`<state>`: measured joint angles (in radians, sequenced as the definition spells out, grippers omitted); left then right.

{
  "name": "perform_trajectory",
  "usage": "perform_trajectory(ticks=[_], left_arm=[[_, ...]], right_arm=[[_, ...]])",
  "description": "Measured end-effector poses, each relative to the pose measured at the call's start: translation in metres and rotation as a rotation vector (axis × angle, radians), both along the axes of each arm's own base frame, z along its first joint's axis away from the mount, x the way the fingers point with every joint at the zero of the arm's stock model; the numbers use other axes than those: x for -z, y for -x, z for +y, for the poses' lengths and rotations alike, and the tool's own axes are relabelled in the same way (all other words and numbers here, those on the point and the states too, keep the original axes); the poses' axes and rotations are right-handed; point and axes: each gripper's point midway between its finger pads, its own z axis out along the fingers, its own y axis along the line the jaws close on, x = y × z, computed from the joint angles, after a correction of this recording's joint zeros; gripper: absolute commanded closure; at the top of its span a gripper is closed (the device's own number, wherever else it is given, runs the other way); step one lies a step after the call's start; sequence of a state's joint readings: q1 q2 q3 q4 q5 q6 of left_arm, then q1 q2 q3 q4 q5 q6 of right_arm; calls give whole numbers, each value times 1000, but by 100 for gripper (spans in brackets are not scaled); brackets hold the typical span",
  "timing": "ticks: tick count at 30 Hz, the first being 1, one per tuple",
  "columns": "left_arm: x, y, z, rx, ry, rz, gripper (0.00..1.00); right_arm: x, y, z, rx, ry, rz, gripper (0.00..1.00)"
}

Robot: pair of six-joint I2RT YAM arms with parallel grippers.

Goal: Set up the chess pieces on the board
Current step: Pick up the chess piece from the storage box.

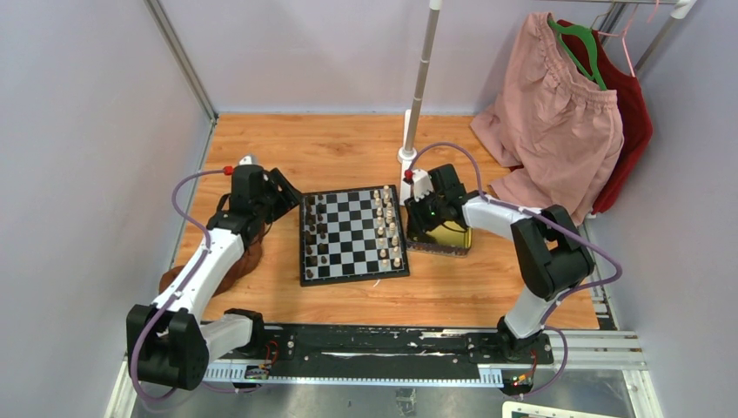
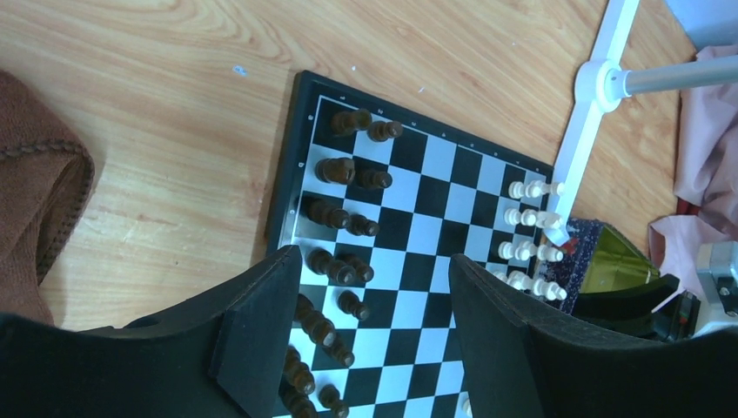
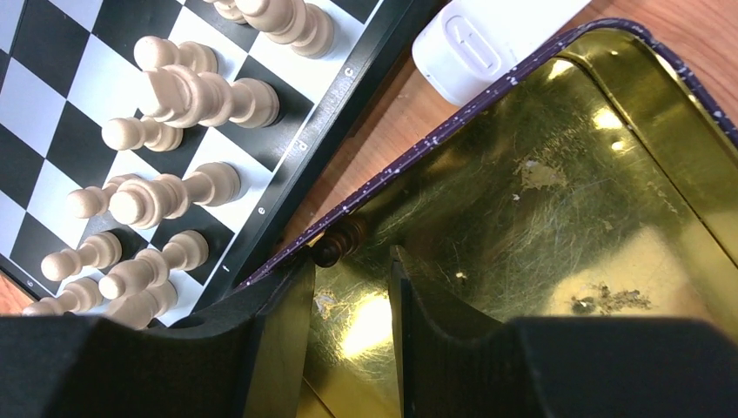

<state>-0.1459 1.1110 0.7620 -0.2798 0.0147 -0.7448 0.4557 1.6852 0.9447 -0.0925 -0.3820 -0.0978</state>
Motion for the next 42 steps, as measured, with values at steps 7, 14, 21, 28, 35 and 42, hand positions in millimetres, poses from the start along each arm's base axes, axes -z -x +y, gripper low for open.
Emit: perform_trajectory(ticks=[7, 14, 21, 28, 35, 42], left_arm=[[5, 4, 0, -5, 9, -6, 32], [10, 9, 0, -7, 15, -14, 32], [12, 10, -4, 5, 19, -27, 32], [21, 15, -9, 16, 24, -15, 32], [16, 16, -10, 14, 33, -31, 32], [12, 16, -10, 11, 35, -27, 32]], right_arm=[[3, -2, 6, 2, -43, -25, 63], [4, -6, 9, 4, -82, -88, 66], [4, -9, 12, -1, -120, -141, 83], [3, -7, 13, 5, -146, -170, 95], [-10, 4, 10, 15, -141, -185, 97], [-36, 1, 0, 59, -120, -240, 97]])
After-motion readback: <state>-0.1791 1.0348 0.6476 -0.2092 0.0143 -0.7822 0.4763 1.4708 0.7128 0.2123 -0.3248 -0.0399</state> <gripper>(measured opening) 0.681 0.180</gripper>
